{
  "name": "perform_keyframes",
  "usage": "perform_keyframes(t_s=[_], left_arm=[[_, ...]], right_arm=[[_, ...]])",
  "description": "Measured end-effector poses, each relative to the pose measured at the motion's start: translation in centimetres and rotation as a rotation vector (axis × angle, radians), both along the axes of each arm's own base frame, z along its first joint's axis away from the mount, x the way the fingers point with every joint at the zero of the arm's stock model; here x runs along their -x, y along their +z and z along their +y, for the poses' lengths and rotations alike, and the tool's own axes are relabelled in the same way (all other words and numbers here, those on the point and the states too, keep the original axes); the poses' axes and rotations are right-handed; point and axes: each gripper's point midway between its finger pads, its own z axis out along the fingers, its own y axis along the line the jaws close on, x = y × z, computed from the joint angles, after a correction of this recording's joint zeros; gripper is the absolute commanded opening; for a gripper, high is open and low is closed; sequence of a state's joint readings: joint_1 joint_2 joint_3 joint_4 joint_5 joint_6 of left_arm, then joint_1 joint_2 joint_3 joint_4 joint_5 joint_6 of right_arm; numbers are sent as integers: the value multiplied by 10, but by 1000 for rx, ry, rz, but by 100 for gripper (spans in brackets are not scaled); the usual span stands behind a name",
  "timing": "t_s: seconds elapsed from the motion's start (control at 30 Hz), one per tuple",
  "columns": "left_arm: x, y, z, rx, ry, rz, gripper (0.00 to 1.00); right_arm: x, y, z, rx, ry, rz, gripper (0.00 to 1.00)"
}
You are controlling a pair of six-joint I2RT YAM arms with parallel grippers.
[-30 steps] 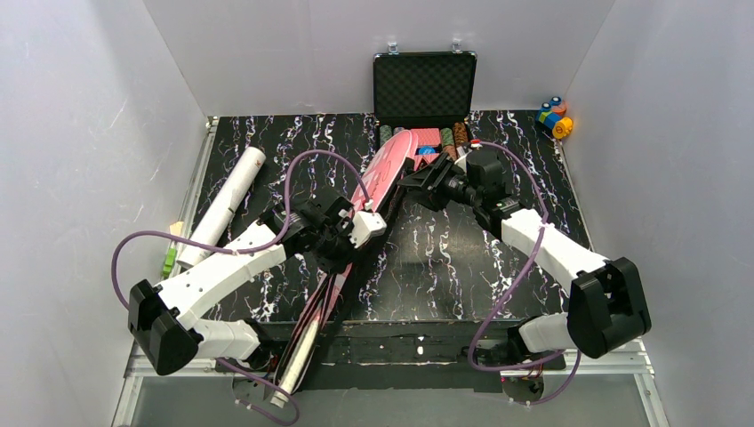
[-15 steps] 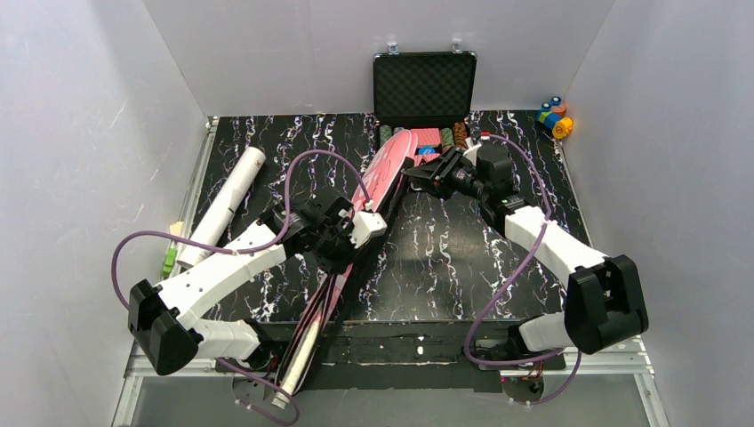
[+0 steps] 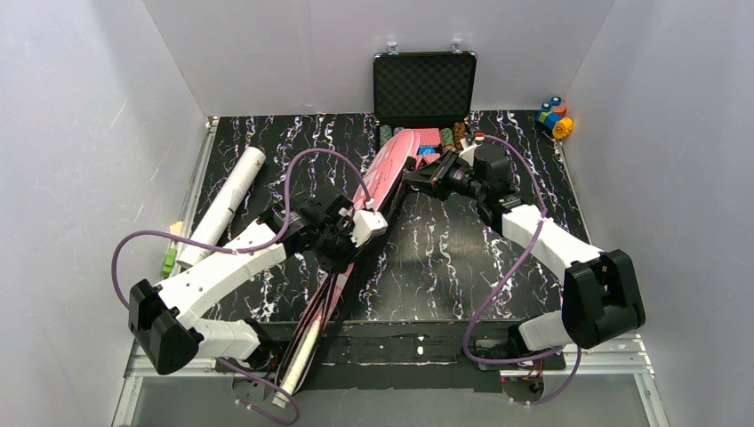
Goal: Pack up the badminton gear
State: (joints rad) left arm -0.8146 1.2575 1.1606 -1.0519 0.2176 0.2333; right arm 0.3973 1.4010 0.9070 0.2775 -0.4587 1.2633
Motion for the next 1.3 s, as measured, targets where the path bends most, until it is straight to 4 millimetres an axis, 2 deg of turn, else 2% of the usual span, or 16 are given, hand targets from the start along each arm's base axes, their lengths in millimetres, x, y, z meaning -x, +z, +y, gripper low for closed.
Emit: perform_keyframes(t_s=[0.07, 0.13, 0.23, 0.53, 0.77, 1.13, 1.3], left_arm=[[0, 0, 0, 0, -1, 1, 0], [0, -1, 0, -2, -2, 2, 0], [0, -2, 0, -8, -2, 6, 0], [0, -2, 0, -9, -3, 8, 0], [0, 0, -1, -3, -3, 9, 0], [0, 3, -2, 4, -5, 9, 0], [1, 3, -2, 5, -7, 10, 0]], right_arm=[[0, 1, 0, -3, 1, -5, 37], [0, 2, 0, -5, 1, -7, 49], [-1, 2, 0, -5, 1, -10, 53], [-2, -13, -8, 10, -23, 19, 50], [-5, -13, -12, 10, -36, 17, 49], [-8, -5, -12, -44, -34, -35, 40], [-9, 0, -11, -72, -31, -60, 28]])
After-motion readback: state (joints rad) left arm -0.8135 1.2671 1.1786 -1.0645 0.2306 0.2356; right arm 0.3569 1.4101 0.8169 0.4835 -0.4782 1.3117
